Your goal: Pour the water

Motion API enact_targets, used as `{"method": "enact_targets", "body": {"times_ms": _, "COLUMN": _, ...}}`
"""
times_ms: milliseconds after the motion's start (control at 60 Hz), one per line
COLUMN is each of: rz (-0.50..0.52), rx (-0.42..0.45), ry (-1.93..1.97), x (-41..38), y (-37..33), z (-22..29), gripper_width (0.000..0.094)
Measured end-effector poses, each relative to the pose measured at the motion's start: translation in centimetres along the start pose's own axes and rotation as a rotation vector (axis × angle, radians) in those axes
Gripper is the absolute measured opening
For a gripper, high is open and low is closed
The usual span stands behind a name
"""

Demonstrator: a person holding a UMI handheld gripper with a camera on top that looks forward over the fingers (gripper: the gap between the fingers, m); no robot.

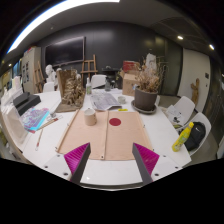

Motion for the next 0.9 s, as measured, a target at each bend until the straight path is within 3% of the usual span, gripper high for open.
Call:
{"method": "enact_targets", "body": {"times_ms": 367, "rz": -0.101, "rx": 0.012, "ry": 0.009, "x": 23.5, "y": 5.3, "z": -7.5, "gripper_width": 0.086}}
{"method": "enact_targets", "body": {"times_ms": 550, "rz": -0.143, "rx": 0.09, "ry": 0.023, "x": 34.0, "y": 9.3, "z": -9.8, "gripper_width": 0.0859}}
{"method": "enact_targets", "body": {"times_ms": 900, "rz": -0.164, "rx": 0.166, "ry": 0.103, "x": 43.8, "y": 20.8, "z": -9.1, "gripper_width": 0.0824}}
Point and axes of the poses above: the point between the fingertips, and its own axes, seen from behind it with the camera up: x to the right, z up, y forward, the way the camera looks, the point moved 3 cm from there along -y, backward, against the way the camera looks, and after that the axes turned 1 degree about -z, right-handed, at the moved point
